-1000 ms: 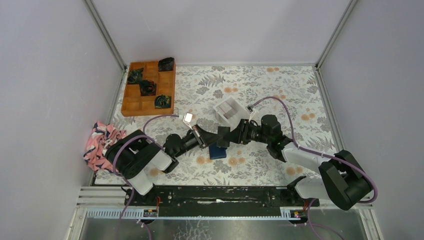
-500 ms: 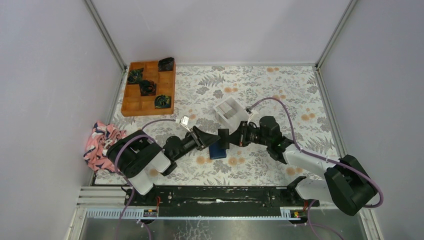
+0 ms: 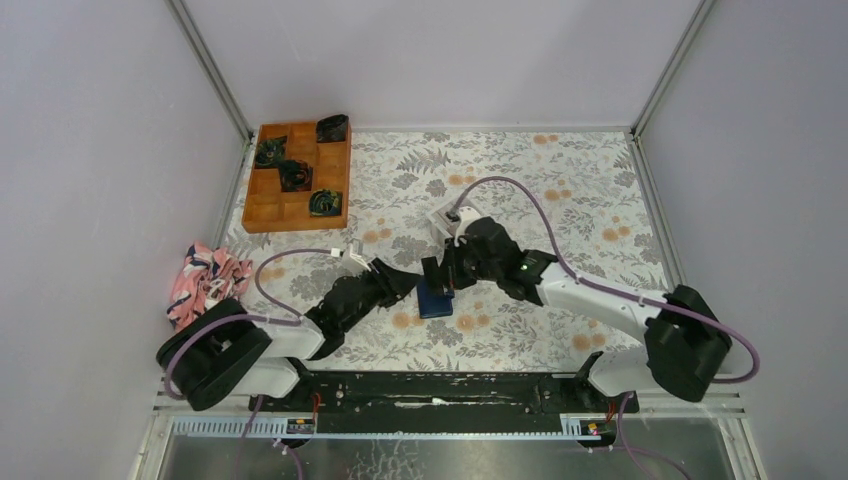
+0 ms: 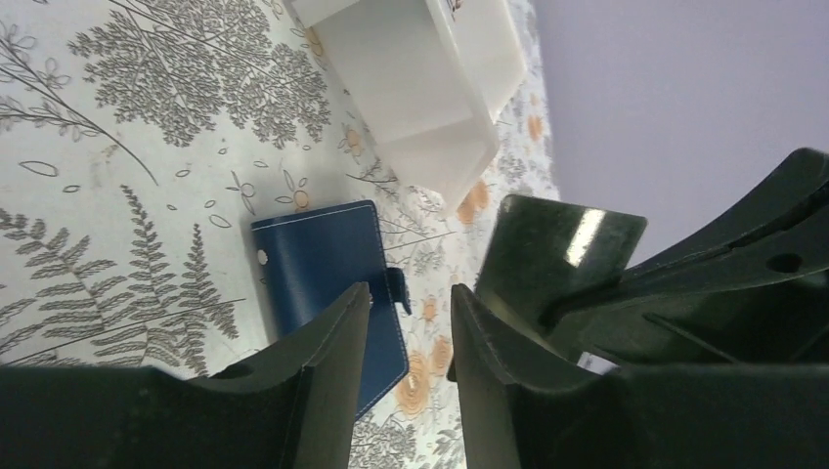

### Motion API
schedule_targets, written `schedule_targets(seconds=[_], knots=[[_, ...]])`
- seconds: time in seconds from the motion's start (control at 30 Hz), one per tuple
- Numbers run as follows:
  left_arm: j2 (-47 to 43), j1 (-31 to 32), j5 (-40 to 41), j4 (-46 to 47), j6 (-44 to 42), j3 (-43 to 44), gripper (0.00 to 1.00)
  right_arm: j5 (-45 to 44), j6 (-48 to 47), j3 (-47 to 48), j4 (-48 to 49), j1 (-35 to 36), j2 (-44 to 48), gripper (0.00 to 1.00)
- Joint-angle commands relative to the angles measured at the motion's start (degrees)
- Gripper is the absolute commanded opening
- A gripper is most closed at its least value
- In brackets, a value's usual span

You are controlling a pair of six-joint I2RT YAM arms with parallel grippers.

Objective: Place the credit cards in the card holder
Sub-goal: Pick up the credit card from the storage box.

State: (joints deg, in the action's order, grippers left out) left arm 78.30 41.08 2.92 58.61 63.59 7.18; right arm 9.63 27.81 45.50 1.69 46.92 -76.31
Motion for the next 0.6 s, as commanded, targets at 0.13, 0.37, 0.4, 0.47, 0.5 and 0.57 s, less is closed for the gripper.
schedule_targets(seconds=[0.13, 0.37, 0.4, 0.47, 0.5, 0.57], knots=[[-7.4, 4.8, 13.8, -24.7, -8.3, 5.4, 0.38, -13.6, -3.4, 13.7, -17.2, 6.1, -10.4, 0.00], [-6.2, 6.5, 16.1, -29.2, -9.3, 7.0, 0.28, -18.9, -4.5, 20.2, -25.7, 6.8, -15.7, 0.00], [-6.0, 6.8, 16.5, -29.8, -9.5, 7.3, 0.28, -19.6, -4.5, 20.8, -26.8, 6.8, -16.0, 0.00], [-5.4, 7.4, 17.1, -30.8, -9.7, 8.1, 0.28, -21.1, -4.7, 21.8, -29.1, 6.9, -16.4, 0.00], [-5.1, 7.7, 17.3, -31.4, -10.0, 8.6, 0.28, -21.6, -4.9, 22.4, -30.1, 6.9, -16.7, 0.00], [-4.4, 8.4, 17.8, -32.6, -10.4, 9.7, 0.28, -22.6, -5.2, 23.1, -31.6, 6.8, -17.1, 0.00]])
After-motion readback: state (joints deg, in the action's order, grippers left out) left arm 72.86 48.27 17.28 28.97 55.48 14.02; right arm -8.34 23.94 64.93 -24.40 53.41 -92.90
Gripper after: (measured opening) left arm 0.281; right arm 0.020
